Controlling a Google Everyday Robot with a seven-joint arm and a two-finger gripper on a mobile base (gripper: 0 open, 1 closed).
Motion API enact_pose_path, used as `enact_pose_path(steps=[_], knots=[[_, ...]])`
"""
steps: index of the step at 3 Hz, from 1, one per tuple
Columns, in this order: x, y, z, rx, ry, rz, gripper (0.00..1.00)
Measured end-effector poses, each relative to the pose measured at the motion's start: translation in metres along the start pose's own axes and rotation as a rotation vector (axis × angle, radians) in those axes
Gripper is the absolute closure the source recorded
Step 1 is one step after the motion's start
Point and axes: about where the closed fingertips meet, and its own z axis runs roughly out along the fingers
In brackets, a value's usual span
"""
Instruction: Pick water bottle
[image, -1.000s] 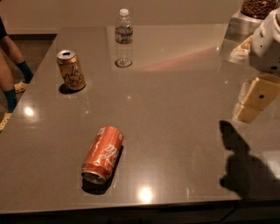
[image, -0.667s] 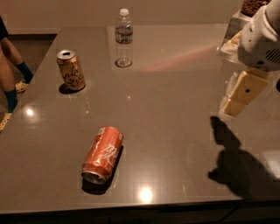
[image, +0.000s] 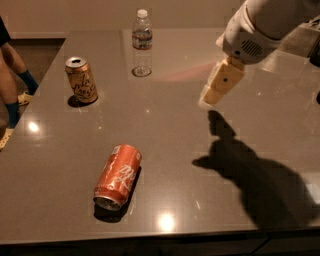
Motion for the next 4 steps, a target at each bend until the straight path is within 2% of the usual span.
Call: enact_pose_path(steps=[2, 3, 4], knots=[[-0.062, -0.052, 0.053, 0.056, -0.112, 0.119, 0.0], [-0.089, -0.09, 0.073, 0.112, -0.142, 0.183, 0.0], [-0.114, -0.13, 0.095, 0.169, -0.183, 0.276, 0.0]])
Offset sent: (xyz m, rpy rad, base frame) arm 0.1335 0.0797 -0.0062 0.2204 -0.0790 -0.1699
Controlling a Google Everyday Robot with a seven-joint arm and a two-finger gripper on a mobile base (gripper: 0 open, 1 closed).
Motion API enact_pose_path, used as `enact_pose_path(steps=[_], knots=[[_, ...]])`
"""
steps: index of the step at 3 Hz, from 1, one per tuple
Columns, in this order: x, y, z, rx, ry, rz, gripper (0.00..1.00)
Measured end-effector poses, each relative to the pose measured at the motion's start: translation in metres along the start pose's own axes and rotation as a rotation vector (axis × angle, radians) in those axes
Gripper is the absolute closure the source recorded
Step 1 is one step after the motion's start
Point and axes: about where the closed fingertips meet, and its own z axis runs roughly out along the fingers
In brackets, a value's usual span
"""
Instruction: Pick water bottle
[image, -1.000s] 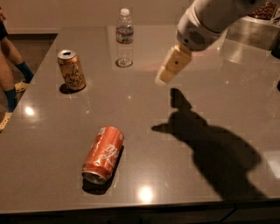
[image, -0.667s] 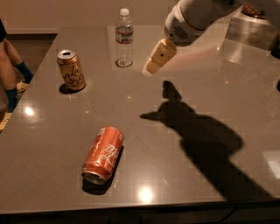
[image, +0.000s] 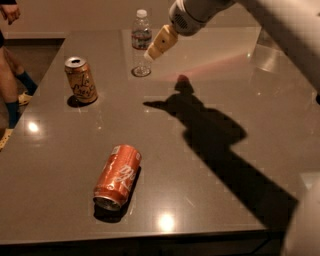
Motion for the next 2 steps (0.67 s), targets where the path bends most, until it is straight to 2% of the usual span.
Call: enact_pose_path(steps=[1, 2], knots=[[-0.021, -0.019, 0.032, 0.036, -0.046, 0.094, 0.0], [-0.033, -0.024, 0.056, 0.043, -0.061, 0.153, 0.0]])
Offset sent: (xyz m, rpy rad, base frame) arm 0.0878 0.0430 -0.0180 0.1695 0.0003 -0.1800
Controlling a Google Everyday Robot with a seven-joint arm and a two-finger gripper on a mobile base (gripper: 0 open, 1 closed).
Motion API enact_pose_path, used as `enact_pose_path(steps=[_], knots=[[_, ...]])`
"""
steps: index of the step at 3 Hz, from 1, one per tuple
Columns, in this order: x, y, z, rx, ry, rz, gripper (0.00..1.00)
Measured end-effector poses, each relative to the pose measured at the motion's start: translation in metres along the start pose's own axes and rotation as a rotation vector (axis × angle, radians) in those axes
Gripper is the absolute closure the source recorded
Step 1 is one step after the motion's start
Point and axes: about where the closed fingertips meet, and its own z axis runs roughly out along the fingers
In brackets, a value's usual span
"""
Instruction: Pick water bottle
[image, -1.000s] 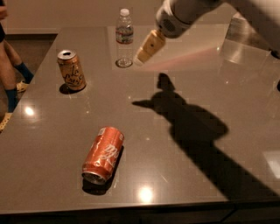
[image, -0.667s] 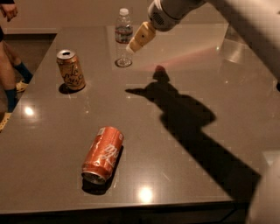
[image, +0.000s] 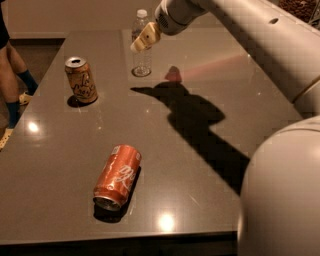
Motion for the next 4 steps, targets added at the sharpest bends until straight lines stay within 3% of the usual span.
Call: enact_pose_path(steps=[2, 4], knots=[[-0.024, 0.014, 0.038, -0.027, -0.006, 0.017, 0.02], [-0.035, 0.019, 0.05, -0.084, -0.017, 0.038, 0.47]])
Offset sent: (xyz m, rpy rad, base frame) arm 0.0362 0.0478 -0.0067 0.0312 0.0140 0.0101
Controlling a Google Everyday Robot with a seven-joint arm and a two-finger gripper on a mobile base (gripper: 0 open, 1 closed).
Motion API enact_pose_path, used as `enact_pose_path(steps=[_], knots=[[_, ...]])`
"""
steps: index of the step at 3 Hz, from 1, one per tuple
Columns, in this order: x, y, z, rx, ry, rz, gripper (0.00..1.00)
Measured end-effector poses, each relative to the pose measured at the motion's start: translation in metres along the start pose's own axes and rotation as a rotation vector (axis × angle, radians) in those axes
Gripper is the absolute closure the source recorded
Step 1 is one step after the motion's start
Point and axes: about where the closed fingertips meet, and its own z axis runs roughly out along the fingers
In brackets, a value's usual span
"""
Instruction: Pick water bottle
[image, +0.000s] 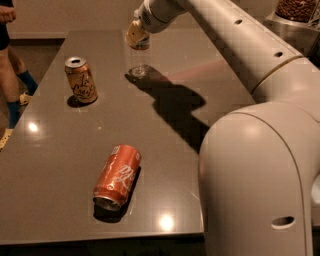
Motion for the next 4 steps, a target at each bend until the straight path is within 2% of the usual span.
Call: enact_pose_path(steps=[1, 2, 3, 4], knots=[[-0.01, 0.005, -0.023, -0.06, -0.069, -0.011, 0.78], [-0.017, 0.013, -0.05, -0.101, -0.133, -0.033, 0.99], [-0.02, 0.02, -0.077, -0.132, -0.187, -0.05, 1.0], [-0.02, 0.028, -0.094, -0.161, -0.21, -0.071, 1.0]])
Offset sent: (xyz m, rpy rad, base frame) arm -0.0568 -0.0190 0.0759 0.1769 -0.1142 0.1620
